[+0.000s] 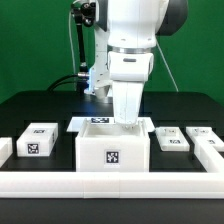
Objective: Assemble cabinet
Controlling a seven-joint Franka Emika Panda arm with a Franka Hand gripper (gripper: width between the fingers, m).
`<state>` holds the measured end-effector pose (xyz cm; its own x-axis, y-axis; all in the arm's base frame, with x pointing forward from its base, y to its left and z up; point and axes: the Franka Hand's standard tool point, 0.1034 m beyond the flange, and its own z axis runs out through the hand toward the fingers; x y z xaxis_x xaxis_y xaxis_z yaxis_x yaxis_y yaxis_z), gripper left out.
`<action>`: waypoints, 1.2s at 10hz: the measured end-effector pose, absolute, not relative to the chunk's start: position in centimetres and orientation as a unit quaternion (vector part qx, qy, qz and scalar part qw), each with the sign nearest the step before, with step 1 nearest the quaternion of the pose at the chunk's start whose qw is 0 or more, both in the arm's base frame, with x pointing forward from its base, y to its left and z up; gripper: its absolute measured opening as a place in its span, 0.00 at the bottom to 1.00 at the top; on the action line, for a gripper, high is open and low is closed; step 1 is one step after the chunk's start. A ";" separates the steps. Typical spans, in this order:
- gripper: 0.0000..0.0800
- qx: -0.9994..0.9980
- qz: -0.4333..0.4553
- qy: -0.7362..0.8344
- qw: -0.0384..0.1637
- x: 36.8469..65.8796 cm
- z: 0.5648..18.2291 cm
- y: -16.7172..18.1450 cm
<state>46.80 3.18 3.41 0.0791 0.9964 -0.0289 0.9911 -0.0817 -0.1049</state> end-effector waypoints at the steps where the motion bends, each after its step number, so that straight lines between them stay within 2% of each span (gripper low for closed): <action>1: 0.04 -0.734 0.046 -0.677 0.029 46.8 3.4 3.2; 7: 0.04 -0.734 0.046 -0.677 0.028 46.9 3.4 3.2; 12: 0.04 -0.704 0.026 -0.710 0.015 50.9 4.6 3.6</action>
Offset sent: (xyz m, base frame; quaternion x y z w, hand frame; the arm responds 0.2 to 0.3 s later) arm 0.0000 0.0000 0.0000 0.0000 0.0000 0.0000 1.0000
